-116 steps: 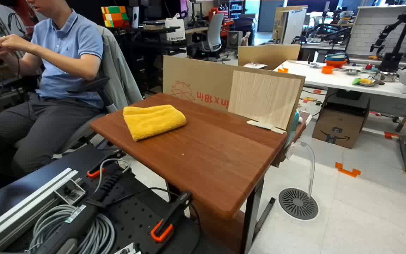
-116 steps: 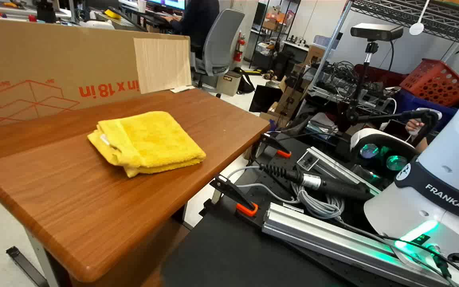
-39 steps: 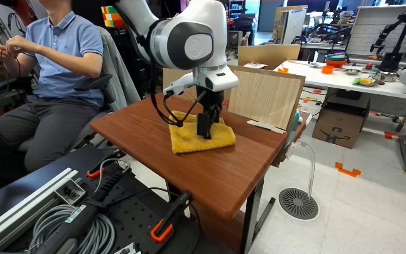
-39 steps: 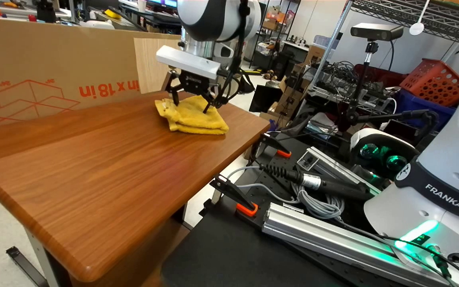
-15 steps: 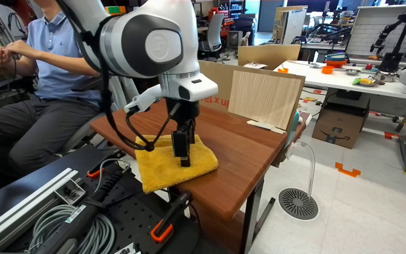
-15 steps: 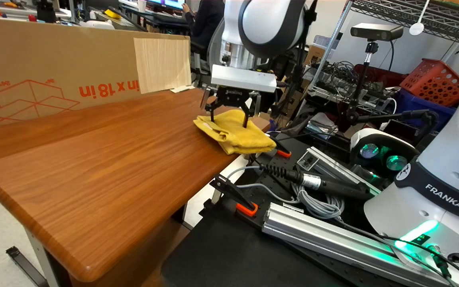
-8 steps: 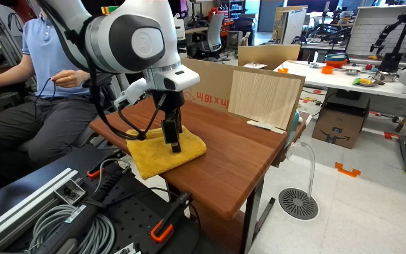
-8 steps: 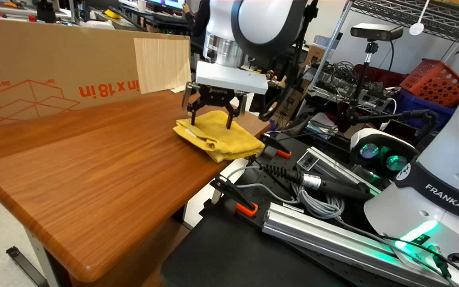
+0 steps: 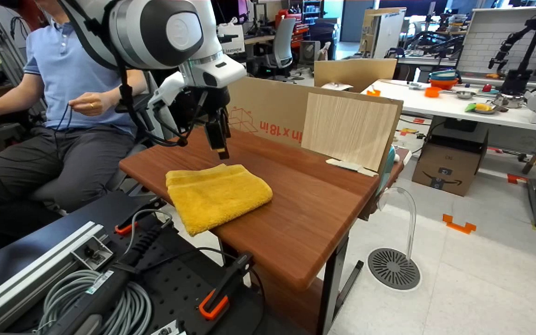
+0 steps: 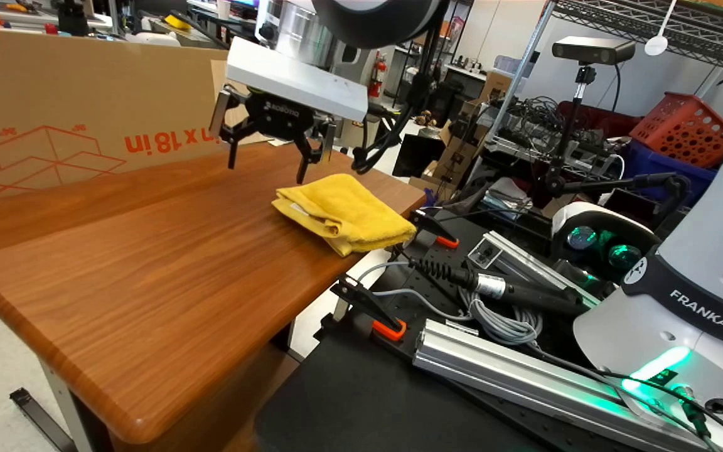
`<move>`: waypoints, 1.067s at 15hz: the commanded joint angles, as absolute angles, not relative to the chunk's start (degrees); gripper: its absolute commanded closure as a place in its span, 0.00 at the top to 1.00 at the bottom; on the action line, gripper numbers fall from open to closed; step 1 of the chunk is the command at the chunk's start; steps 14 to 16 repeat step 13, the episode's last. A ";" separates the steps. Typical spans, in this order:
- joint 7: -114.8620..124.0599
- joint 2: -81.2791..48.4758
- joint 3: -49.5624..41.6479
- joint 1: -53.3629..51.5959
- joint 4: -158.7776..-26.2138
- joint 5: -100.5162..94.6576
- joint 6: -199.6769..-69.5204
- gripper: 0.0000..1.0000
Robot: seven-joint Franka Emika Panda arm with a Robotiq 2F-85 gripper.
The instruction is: Use the towel to wipe the table
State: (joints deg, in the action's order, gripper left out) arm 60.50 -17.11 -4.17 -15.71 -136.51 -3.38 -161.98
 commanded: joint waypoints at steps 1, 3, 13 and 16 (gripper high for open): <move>60.59 -16.81 -3.76 -15.76 -137.41 -3.15 -164.49 1.00; 59.13 -14.58 -2.87 -14.75 -138.56 -1.83 -162.72 1.00; 60.30 -16.97 -3.81 -15.59 -136.82 -3.03 -161.92 1.00; 60.30 -16.97 -3.81 -15.59 -136.82 -3.03 -161.92 1.00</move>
